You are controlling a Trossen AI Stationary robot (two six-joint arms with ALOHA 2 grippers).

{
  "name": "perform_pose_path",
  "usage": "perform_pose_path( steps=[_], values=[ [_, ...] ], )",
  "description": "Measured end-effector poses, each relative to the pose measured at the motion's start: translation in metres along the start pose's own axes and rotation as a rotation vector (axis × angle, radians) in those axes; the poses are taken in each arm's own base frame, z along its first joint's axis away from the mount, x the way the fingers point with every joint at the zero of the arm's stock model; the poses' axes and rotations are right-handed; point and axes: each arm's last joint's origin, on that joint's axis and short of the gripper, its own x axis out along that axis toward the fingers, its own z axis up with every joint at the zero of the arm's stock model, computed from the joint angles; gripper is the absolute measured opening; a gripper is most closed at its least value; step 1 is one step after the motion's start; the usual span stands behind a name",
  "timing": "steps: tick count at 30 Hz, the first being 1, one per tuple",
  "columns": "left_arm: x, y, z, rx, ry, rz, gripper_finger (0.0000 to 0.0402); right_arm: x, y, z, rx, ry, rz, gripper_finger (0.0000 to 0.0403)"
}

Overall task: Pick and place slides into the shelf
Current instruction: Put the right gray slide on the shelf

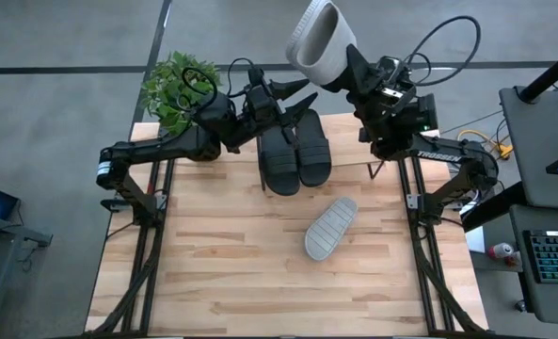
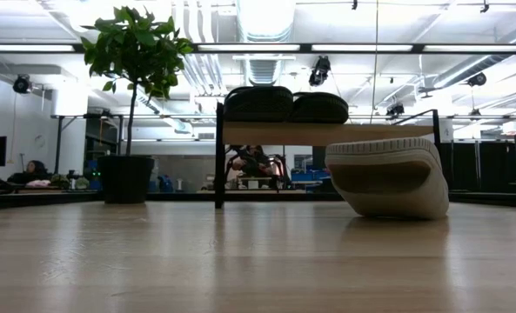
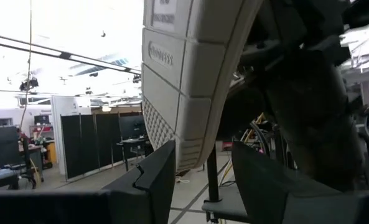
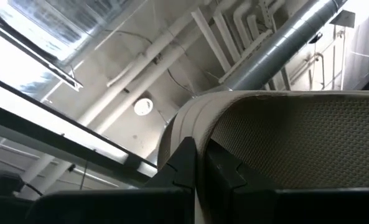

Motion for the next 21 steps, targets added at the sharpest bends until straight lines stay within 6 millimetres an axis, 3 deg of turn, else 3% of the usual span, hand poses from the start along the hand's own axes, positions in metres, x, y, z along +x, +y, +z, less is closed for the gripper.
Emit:
perform_pose_path(
  steps=[13,21],
  values=[
    [0.004,-0.005,-0.008,0.027,-0.002,-0.021,0.0142,0.031,0.006,-0.004,0.044,-0.052,0.043,0.0009],
    [0.004,-0.004,-0.005,0.091,-0.023,0.014,0.0142,0.033,0.001,-0.016,0.063,-0.037,0.037,0.0009]
  ],
)
